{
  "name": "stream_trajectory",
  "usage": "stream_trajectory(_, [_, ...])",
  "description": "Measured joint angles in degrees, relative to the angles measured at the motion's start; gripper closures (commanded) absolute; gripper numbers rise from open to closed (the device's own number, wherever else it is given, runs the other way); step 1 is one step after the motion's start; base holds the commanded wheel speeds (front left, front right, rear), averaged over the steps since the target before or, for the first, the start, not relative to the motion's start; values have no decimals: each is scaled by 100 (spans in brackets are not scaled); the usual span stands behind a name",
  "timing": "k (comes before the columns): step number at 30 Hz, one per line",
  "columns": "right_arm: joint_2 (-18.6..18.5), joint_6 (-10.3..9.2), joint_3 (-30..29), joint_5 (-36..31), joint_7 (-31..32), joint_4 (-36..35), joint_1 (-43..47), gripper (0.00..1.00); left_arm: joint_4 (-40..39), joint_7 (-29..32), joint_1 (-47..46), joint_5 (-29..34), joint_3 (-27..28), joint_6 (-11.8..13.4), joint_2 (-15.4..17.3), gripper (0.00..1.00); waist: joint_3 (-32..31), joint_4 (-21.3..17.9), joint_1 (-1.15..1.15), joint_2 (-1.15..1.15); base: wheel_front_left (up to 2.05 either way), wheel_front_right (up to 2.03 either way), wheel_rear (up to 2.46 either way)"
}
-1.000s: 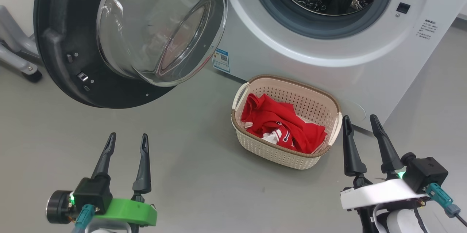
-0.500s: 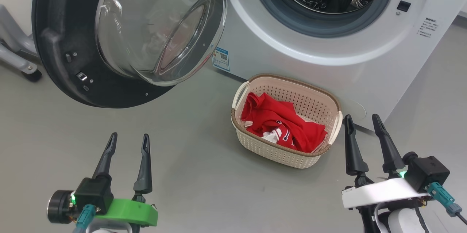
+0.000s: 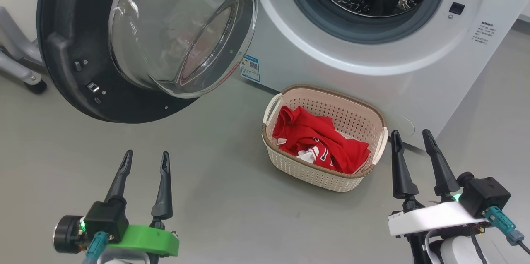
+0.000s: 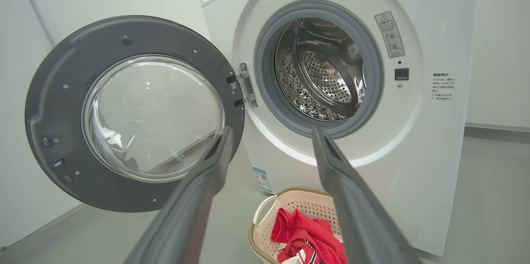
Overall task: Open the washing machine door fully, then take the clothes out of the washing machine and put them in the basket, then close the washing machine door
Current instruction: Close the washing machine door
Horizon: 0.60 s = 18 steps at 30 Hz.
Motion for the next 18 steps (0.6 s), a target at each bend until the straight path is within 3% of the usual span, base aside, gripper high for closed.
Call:
stream_trajectory(17, [0,-32,-19,8,-1,1,0,0,-4,0,1,40,12,-11,0,0,-31,-11,0,0,0,0,0])
stream_trajectory(18, [0,-32,-21,8,0,1,0,0,3,-1,1,40,4,-21,1,76,-33,-12,0,0,0,0,0])
